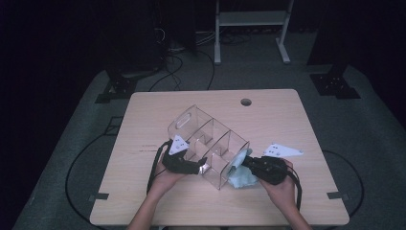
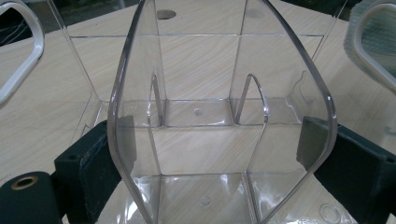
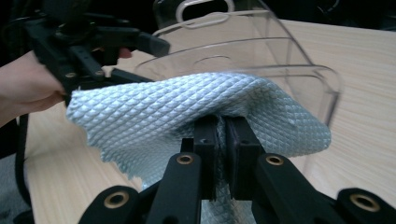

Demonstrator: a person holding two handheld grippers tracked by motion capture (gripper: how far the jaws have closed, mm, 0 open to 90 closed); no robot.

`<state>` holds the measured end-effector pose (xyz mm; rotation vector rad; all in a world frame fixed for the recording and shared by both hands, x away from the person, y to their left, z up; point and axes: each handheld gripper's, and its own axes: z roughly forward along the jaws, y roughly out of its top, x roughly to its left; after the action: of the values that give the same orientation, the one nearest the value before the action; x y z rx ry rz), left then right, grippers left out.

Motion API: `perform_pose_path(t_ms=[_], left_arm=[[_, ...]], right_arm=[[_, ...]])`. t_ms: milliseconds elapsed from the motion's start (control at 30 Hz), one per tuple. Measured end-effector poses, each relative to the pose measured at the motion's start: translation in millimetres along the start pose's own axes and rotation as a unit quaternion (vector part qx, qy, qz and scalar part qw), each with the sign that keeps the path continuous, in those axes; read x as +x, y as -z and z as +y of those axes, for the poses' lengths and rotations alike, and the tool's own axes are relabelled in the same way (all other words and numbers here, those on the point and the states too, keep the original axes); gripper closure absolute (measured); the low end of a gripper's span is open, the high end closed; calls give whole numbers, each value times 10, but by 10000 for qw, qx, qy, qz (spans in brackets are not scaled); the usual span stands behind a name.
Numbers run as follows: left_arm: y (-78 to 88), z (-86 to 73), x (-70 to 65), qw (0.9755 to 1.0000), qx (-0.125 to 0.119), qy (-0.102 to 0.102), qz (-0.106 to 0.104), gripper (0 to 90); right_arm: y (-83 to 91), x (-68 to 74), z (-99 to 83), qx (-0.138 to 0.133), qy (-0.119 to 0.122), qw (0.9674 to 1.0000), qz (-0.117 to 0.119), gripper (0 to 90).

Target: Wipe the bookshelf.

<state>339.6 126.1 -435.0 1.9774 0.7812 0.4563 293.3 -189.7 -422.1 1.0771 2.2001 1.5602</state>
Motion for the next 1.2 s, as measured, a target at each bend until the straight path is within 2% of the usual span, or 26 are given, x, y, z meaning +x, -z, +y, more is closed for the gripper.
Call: perform_pose_path(t_ms=[100,200,233,267,400,467,500,600,767,867,1033,1167,1200], left_arm=[[0,-3,5,10000,-11,1,-8,83],[6,-8,12,10000,5,3,-15,83],[9,-9,15,10000,7,6,-20,83],[8,-9,14,10000,7,-3,-14,84],[1,-1,2,10000,-10,-1,3,83],[2,-5,5,10000,-14,-8,-1,83],[3,-6,9,10000,4,-13,9,83],[12,-14,21,10000,15,-37,2,84],[10,-10,16,10000,34,-78,17,84],[-3,1,-5,10000,15,-54,34,84],[8,-8,5,10000,46,-50,26,86],[0,-4,-6,10000,18,-42,45,86],[0,-5,-6,10000,19,-44,50,85]], right_arm=[[-24,82,-31,71,73,9999,67,834],[-82,242,-62,193,257,9991,272,834],[-92,278,-62,226,301,9990,235,833],[-94,274,-56,239,351,9988,229,833],[-107,174,-63,235,203,9995,67,833],[-114,210,-75,243,204,9994,106,834],[-121,264,-76,253,300,9991,185,835],[-103,369,-65,283,542,9981,87,835],[-51,396,-79,273,557,9980,105,835],[3,418,-85,174,551,9982,188,835],[-52,480,-65,129,588,9977,308,835],[-122,515,-153,326,624,9966,416,835],[-191,521,-223,490,627,9958,456,836]])
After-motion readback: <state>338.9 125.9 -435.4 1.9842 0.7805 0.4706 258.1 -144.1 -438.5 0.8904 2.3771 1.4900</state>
